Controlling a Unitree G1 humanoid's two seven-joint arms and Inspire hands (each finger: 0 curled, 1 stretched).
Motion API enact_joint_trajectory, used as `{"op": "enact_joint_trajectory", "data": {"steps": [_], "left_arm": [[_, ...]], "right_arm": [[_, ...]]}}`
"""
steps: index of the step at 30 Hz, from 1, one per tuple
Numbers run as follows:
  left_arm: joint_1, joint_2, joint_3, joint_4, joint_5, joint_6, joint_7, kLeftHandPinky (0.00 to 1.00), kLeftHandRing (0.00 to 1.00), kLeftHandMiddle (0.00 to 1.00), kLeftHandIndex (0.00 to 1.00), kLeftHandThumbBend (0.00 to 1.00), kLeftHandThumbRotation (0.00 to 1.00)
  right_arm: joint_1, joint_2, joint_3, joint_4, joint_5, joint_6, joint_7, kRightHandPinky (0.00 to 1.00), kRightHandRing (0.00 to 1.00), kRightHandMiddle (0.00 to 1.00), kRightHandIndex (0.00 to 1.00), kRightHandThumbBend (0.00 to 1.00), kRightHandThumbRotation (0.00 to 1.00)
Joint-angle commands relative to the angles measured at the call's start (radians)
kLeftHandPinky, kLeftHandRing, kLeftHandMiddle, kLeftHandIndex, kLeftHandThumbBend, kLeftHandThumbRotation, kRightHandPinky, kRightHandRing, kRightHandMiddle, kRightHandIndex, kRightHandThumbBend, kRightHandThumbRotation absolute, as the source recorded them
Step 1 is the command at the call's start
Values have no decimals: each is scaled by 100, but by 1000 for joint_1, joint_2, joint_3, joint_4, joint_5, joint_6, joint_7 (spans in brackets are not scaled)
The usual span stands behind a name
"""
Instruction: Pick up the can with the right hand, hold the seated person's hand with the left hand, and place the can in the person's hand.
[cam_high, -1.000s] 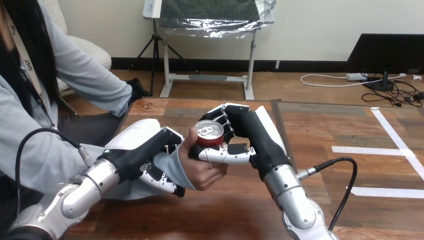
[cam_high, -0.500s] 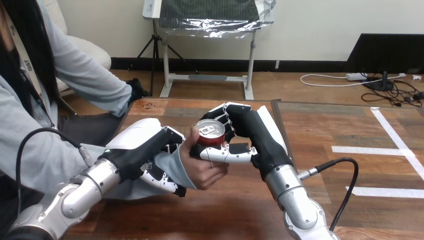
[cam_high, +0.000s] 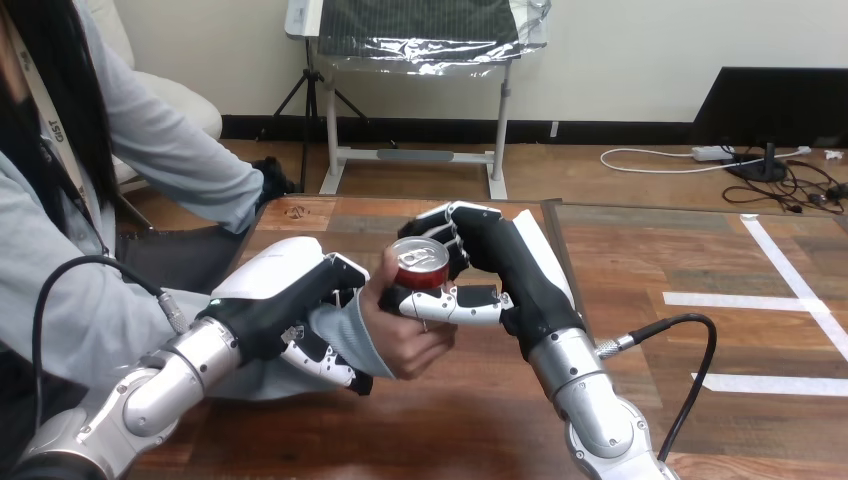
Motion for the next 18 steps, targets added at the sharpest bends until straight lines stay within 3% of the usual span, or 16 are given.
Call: {"op": "enact_joint_trajectory", "data": {"steps": [1, 11, 12, 16, 18], "left_arm": [[-74, -23, 4, -30, -7, -28, 39, 31, 37, 44, 48, 81, 2], [-64, -21, 1, -18, 11, -17, 78, 49, 55, 60, 63, 85, 21], [-63, -20, -1, -19, 18, -15, 88, 53, 59, 64, 68, 87, 26], [-54, -18, 0, -32, 28, -7, 101, 59, 65, 70, 74, 91, 31], [-48, -17, 0, -40, 31, 3, 99, 64, 70, 74, 78, 94, 34]], "right_arm": [[-50, -3, -2, -43, 8, 7, 8, 53, 62, 68, 70, 86, 0], [-63, -26, -1, -24, -8, 26, 17, 75, 81, 82, 84, 91, 16], [-64, -29, -1, -23, -11, 25, 17, 78, 84, 84, 87, 92, 20], [-71, -43, 2, -9, -24, 12, 20, 82, 87, 87, 91, 93, 26], [-73, -51, 5, -12, -33, 32, 27, 83, 88, 89, 93, 95, 30]]}}
